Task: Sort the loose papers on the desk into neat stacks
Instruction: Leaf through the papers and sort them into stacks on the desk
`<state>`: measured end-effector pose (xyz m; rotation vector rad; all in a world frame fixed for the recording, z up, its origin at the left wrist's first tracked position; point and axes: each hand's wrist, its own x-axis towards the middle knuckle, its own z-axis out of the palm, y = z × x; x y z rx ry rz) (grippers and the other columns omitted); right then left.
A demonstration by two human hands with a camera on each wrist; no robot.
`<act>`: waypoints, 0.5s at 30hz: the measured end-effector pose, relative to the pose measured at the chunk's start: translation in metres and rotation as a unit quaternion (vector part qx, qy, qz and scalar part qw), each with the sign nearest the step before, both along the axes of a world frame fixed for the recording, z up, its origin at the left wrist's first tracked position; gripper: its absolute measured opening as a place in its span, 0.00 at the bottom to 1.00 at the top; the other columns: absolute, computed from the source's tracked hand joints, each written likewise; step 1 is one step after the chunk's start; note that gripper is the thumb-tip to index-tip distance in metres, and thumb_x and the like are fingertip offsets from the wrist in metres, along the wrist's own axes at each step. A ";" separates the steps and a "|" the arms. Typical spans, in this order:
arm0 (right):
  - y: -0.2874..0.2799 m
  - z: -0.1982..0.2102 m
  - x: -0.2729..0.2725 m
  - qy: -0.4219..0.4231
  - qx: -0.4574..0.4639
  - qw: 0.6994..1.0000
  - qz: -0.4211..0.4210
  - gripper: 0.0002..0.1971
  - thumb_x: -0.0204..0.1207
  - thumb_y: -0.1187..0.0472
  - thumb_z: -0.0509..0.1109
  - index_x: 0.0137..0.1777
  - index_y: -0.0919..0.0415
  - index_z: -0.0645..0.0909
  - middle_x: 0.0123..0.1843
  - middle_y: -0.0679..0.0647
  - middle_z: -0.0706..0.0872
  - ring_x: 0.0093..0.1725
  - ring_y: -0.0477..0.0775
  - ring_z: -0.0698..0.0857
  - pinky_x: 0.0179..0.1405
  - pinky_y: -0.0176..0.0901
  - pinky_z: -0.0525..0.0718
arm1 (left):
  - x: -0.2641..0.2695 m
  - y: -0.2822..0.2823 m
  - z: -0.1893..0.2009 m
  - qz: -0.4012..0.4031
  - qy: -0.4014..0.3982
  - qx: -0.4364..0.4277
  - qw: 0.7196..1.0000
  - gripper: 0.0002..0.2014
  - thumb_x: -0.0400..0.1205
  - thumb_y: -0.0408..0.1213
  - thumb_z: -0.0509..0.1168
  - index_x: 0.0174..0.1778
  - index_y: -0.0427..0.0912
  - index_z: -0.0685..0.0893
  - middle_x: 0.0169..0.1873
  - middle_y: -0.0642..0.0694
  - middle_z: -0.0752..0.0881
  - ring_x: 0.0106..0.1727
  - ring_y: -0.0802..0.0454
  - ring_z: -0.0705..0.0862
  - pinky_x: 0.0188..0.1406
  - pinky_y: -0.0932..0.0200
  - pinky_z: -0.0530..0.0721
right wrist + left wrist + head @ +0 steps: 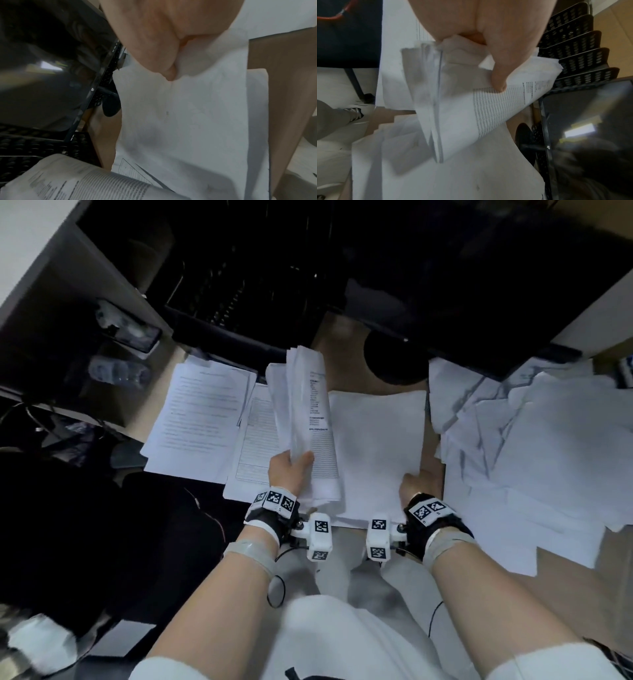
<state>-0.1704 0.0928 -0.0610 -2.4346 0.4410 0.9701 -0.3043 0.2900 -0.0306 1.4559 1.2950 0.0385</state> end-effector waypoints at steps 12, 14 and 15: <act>0.034 0.054 0.005 0.032 0.364 0.929 0.060 0.20 0.74 0.55 0.79 0.65 0.52 0.80 0.59 0.51 0.89 0.58 0.52 0.88 0.55 0.47 0.85 | 0.009 -0.032 0.023 0.043 -0.034 0.001 0.999 0.27 0.61 0.55 0.85 0.46 0.37 0.92 0.40 0.46 0.93 0.42 0.51 0.93 0.48 0.50 0.92; 0.037 0.066 0.003 0.034 0.393 0.914 0.098 0.17 0.74 0.60 0.79 0.61 0.51 0.81 0.56 0.50 0.90 0.55 0.49 0.89 0.52 0.48 0.89 | 0.015 -0.044 0.029 0.082 -0.074 -0.013 0.994 0.25 0.66 0.54 0.84 0.44 0.35 0.91 0.35 0.47 0.92 0.36 0.57 0.91 0.41 0.58 0.91; 0.037 0.070 0.003 0.018 0.397 0.912 0.107 0.16 0.74 0.62 0.79 0.60 0.51 0.82 0.55 0.51 0.90 0.55 0.50 0.89 0.51 0.49 0.90 | 0.017 -0.050 0.034 0.097 -0.082 -0.016 0.992 0.19 0.72 0.51 0.80 0.41 0.36 0.89 0.31 0.49 0.90 0.31 0.61 0.88 0.33 0.64 0.87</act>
